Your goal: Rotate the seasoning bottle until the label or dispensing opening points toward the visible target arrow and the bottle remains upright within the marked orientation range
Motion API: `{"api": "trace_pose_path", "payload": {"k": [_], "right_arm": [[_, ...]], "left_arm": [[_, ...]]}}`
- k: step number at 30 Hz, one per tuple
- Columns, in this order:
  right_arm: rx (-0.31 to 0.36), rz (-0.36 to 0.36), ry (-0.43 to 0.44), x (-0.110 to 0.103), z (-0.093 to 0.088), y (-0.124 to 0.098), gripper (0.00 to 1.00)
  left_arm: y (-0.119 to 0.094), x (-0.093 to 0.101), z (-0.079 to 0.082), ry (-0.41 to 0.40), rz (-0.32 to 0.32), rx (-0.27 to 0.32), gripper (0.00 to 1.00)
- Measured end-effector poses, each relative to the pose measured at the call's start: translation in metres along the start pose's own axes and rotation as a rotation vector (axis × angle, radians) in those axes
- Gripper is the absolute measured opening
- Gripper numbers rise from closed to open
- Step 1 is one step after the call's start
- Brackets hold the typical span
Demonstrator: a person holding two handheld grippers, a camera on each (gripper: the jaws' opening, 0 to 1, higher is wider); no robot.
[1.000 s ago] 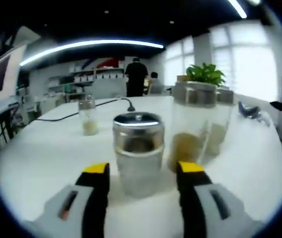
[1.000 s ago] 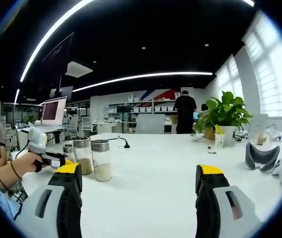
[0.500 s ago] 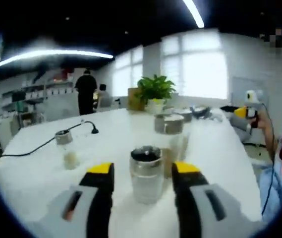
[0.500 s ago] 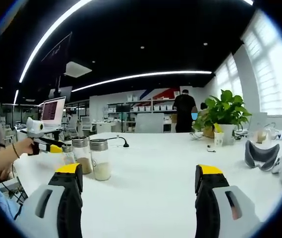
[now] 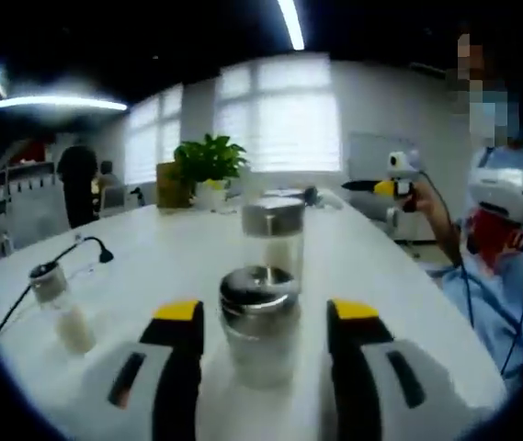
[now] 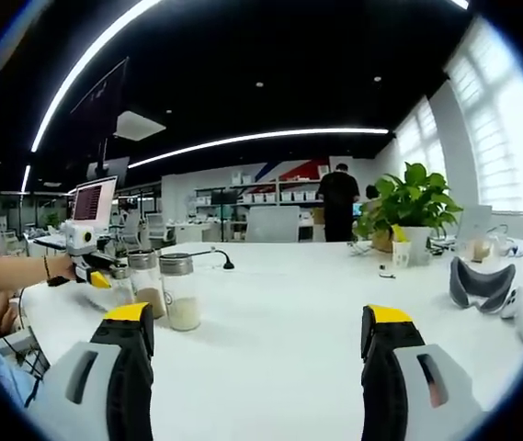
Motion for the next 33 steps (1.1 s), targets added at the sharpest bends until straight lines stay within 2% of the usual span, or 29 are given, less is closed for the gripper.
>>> {"api": "trace_pose_path", "payload": {"k": [2,5,7,8,9,10,11,18,25,29,33], "right_arm": [[0.002,0.005,-0.002,-0.001,0.001,0.000,0.97],[0.024,0.005,-0.013,-0.001,0.006,-0.001,0.98],[0.036,0.008,-0.015,-0.002,0.008,-0.001,0.98],[0.039,0.008,-0.016,-0.002,0.009,-0.001,0.97],[0.055,-0.006,-0.010,0.000,0.011,-0.002,0.95],[0.068,-0.013,-0.008,0.002,0.013,-0.003,0.95],[0.077,-0.015,-0.009,0.002,0.015,-0.004,0.95],[0.068,-0.021,-0.017,0.003,0.014,-0.004,0.95],[0.071,0.003,0.004,-0.002,0.013,0.000,0.94],[0.073,-0.006,0.002,0.000,0.014,-0.002,0.94],[0.066,-0.022,-0.008,0.003,0.013,-0.003,0.94]], "left_arm": [[0.005,-0.002,0.001,0.003,-0.005,-0.012,0.59],[0.007,0.001,0.004,-0.001,-0.026,-0.006,0.51],[0.010,0.002,0.003,0.000,-0.027,-0.011,0.49],[0.011,0.002,0.002,0.002,-0.029,-0.016,0.40],[0.014,-0.006,0.001,0.000,0.008,-0.016,0.38],[0.017,0.001,-0.001,-0.009,-0.026,-0.020,0.38],[0.018,0.003,-0.001,-0.006,-0.028,-0.017,0.38],[0.024,0.005,-0.002,0.024,-0.001,-0.019,0.38],[0.018,0.006,-0.003,0.016,0.024,-0.005,0.38],[0.015,0.007,-0.003,-0.009,0.020,0.006,0.38],[0.013,0.007,-0.003,0.005,0.045,0.008,0.38]]}}
Point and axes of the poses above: the point that each gripper's makers call its tool centre point, and the gripper's own axes: y roughly forward along the fingers, x roughly to its right, z roughly out of its top, the point moved 1 cm from there along -y, roughly backward along the fingers, and after that the axes turned 12 degrees about z, right-handed, at the moved point
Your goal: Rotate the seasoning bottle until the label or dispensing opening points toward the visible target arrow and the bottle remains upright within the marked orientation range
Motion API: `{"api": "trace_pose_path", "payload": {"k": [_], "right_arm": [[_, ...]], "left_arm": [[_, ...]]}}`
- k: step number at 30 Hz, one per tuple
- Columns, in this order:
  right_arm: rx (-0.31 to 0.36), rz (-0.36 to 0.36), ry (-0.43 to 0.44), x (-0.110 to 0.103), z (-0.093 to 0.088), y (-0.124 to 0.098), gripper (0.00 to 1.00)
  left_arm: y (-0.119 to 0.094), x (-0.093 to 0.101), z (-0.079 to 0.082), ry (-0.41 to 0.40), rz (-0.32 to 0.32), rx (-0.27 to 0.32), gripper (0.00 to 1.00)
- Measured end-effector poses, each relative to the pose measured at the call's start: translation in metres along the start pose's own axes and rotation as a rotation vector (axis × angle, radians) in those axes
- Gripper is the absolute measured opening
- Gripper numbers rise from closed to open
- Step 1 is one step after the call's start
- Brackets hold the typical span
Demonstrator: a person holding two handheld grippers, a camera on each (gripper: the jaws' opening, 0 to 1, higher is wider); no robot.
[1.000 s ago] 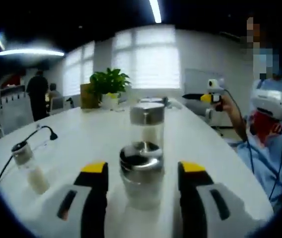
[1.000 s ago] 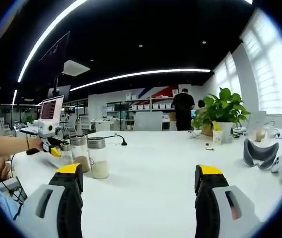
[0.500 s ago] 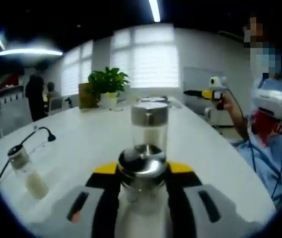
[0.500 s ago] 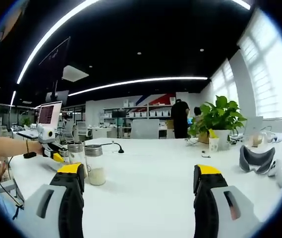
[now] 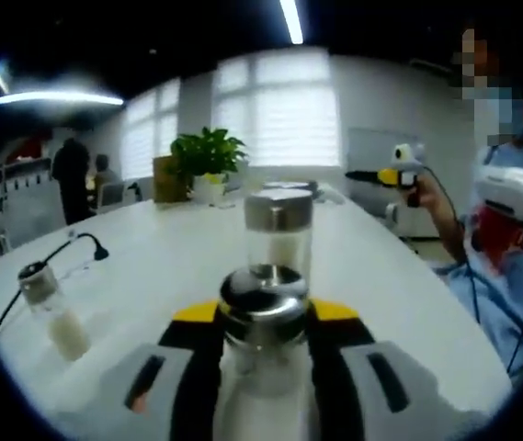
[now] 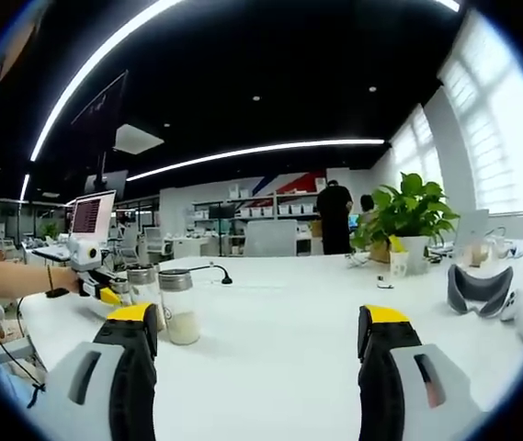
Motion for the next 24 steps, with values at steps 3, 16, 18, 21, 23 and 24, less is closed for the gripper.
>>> {"api": "trace_pose_path", "payload": {"k": [3,16,18,21,23,24], "right_arm": [[-0.002,0.002,0.003,0.000,-0.001,0.000,0.93],[0.009,-0.028,-0.003,0.005,0.002,-0.004,0.93],[0.005,-0.026,0.003,0.004,0.000,-0.003,0.93],[0.041,-0.025,0.013,0.004,0.005,-0.004,0.93],[0.049,-0.036,0.005,0.006,0.008,-0.005,0.93],[0.048,-0.042,0.000,0.007,0.009,-0.006,0.93]], "left_arm": [[-0.002,-0.001,0.000,-0.010,0.032,0.006,0.37],[-0.008,-0.015,-0.003,-0.070,0.343,-0.069,0.38],[-0.009,-0.017,-0.003,-0.096,0.401,-0.060,0.38],[-0.010,-0.019,-0.004,-0.135,0.482,-0.060,0.38],[-0.010,-0.020,-0.004,-0.154,0.539,-0.058,0.38],[-0.011,-0.020,-0.005,-0.190,0.573,-0.056,0.38]]}}
Point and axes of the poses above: the point that each gripper's makers call its tool centre point, and the gripper's own axes: y roughly forward along the fingers, x roughly to its right, z roughly out of its top, the point moved 1 cm from there along -y, roughly backward along the fingers, and after that the axes turned 12 degrees about z, right-handed, at the moved point
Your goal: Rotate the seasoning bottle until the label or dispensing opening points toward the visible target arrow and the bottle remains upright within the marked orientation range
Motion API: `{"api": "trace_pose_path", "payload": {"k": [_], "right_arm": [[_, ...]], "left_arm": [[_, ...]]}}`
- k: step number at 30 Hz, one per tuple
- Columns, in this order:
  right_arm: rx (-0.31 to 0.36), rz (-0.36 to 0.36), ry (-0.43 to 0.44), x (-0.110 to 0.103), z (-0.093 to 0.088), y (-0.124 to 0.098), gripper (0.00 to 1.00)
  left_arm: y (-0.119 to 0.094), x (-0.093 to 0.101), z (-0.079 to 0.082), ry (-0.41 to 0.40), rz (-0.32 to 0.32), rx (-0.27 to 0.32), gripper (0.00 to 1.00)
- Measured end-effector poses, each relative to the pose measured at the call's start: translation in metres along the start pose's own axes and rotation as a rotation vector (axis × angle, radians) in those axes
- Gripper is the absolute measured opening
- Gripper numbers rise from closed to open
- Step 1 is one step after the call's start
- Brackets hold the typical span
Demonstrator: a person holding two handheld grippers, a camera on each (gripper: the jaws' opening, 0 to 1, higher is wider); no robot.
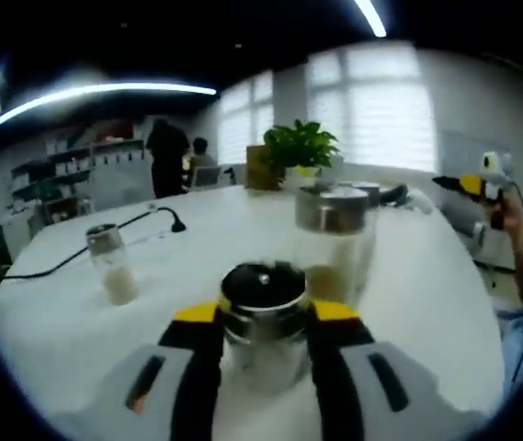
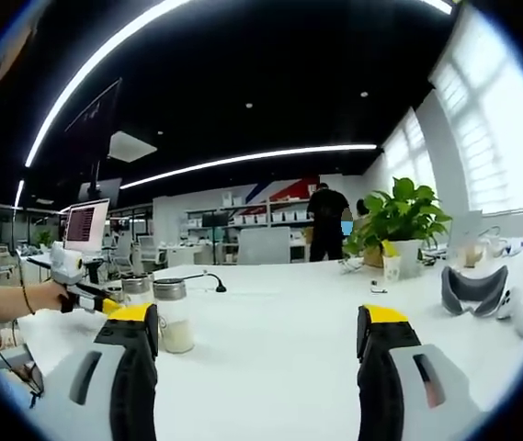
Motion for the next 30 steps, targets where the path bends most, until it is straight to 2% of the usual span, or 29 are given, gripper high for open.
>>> {"api": "trace_pose_path", "payload": {"k": [2,3,7,10,15,18,22,30], "right_arm": [[-0.003,-0.007,-0.005,0.0014,0.0002,-0.0010,0.92],[-0.003,-0.011,-0.007,0.0024,0.0002,-0.0017,0.92],[-0.007,-0.013,0.001,0.0040,-0.0017,-0.0015,0.92],[-0.012,-0.007,0.008,0.0027,-0.0035,-0.0003,0.92],[-0.011,-0.002,0.008,0.0005,-0.0035,0.0011,0.91],[-0.013,0.001,0.012,-0.0003,-0.0045,0.0018,0.91],[-0.015,0.002,0.015,-0.0008,-0.0054,0.0019,0.91],[-0.017,-0.002,0.011,0.0000,-0.0057,0.0013,0.90]], "left_arm": [[-0.0005,-0.0002,-0.0019,-0.073,0.051,-0.013,0.38],[-0.0013,-0.0013,-0.0021,-0.047,0.074,-0.011,0.38],[-0.0041,-0.0046,-0.0036,-0.039,0.196,0.001,0.37],[-0.0056,-0.0043,-0.0049,-0.042,0.242,0.014,0.37],[-0.0071,-0.0054,-0.0061,-0.098,0.341,0.026,0.37],[-0.0051,-0.0041,-0.0054,-0.112,0.380,0.052,0.37],[-0.0061,-0.0024,-0.0056,-0.116,0.443,0.058,0.37],[-0.0059,-0.0036,-0.0061,-0.112,0.467,0.061,0.37]]}}
Point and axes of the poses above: the point that each gripper's makers call its tool centre point, and the gripper's own axes: y roughly forward along the fingers, x roughly to its right, z roughly out of its top, the point moved 1 cm from there along -y, roughly backward along the fingers, and after that the axes turned 12 degrees about z, right-handed, at the moved point
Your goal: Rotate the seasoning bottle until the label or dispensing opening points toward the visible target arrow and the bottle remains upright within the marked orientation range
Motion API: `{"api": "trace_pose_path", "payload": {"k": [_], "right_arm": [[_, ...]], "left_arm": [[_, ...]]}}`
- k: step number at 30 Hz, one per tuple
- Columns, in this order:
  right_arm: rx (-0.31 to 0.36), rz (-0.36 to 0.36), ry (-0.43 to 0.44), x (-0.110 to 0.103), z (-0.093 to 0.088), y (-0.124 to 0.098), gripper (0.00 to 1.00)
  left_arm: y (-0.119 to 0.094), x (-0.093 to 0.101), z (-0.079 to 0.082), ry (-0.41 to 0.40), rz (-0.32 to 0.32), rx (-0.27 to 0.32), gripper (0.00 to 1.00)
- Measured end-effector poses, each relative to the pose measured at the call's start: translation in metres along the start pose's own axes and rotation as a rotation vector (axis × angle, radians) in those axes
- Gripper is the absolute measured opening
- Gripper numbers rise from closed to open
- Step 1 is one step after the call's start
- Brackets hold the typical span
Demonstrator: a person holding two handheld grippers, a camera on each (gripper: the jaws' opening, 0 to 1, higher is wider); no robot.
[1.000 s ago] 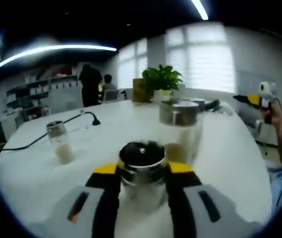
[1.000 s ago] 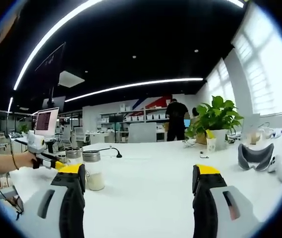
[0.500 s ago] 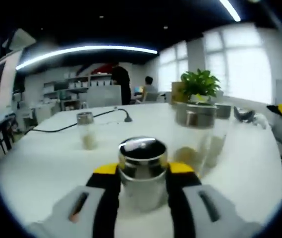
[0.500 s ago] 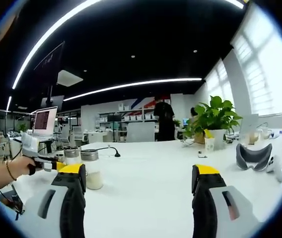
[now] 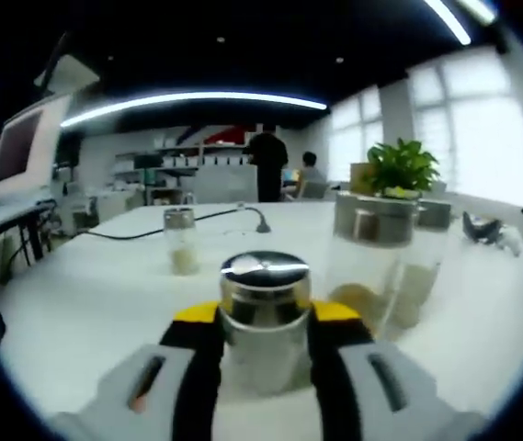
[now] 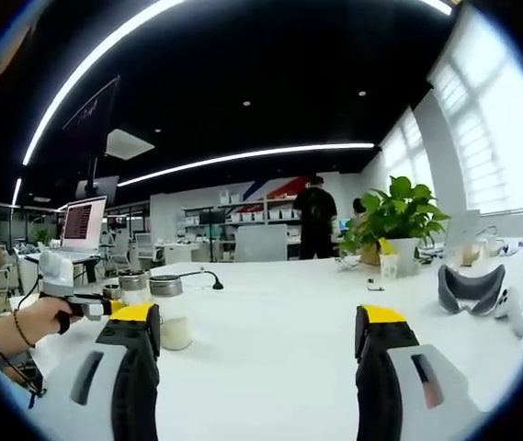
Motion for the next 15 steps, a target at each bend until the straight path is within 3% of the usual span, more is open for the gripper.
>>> {"api": "trace_pose_path", "payload": {"k": [4,7,8,10,12,13,15], "right_arm": [[0.000,0.003,-0.003,-0.002,0.001,0.000,0.90],[-0.002,0.004,-0.011,-0.002,0.001,0.000,0.90],[-0.005,0.003,-0.013,-0.002,0.001,0.000,0.90],[-0.018,0.007,-0.029,-0.002,0.000,0.000,0.90],[-0.022,0.007,-0.037,-0.003,0.000,0.000,0.90],[-0.020,0.010,-0.034,-0.003,0.000,0.000,0.90],[-0.016,0.015,-0.027,-0.005,0.000,0.000,0.89]], "left_arm": [[0.000,0.000,0.000,0.010,-0.003,0.011,0.37],[-0.005,0.004,0.000,0.016,-0.097,-0.029,0.37],[-0.005,0.002,0.005,0.004,-0.101,-0.016,0.39],[-0.010,-0.005,0.014,0.017,-0.126,0.004,0.52],[-0.011,-0.009,0.015,0.036,-0.199,-0.024,0.70],[-0.011,-0.010,0.018,0.029,-0.249,-0.022,0.74],[-0.012,-0.015,0.025,0.036,-0.334,-0.005,0.73]]}}
Point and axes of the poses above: the point that each gripper's makers call its tool centre point, and the gripper's own axes: y roughly forward along the fingers, x roughly to its right, z roughly out of its top, the point moved 1 cm from there along -y, roughly backward along the fingers, and after that the axes turned 12 degrees about z, right-handed, at the moved point
